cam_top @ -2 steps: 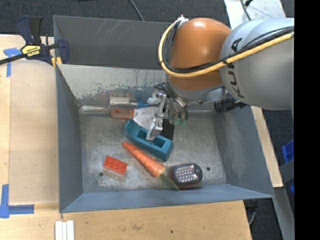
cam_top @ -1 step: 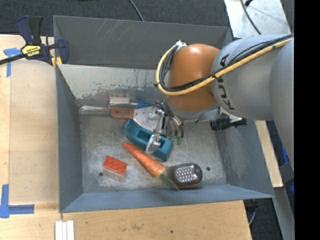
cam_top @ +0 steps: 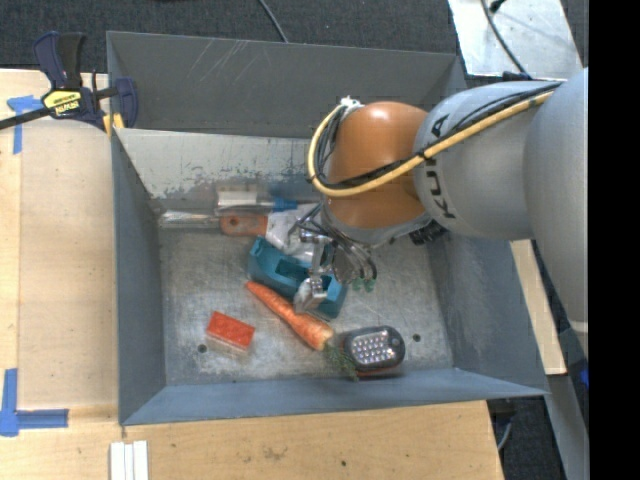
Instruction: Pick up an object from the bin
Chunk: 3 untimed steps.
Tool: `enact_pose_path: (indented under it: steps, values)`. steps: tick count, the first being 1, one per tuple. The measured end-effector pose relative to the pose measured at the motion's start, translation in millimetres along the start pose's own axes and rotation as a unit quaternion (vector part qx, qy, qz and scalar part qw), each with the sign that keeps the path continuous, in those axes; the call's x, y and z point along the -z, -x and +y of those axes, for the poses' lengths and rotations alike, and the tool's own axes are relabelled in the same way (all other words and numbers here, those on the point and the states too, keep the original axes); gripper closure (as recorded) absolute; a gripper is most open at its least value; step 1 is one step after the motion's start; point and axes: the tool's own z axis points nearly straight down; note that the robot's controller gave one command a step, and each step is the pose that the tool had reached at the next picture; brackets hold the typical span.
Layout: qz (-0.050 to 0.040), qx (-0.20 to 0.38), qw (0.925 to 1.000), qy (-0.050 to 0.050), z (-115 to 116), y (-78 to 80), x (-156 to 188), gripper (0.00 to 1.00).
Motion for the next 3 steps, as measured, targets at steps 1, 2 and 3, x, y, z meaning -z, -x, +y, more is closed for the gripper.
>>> enact_pose_path:
  steps: [1, 2, 3]
  values:
    - [-0.0002, 0.0, 1.0, 0.0, -0.1, 0.1, -0.1, 1.0]
    - [-0.0029, 0.0, 1.0, -0.002, 0.0, -3.9, 2.8, 1.0]
    - [-0.0014, 0.001, 1.0, -0.004, -2.1, -5.0, 41.6, 1.0]
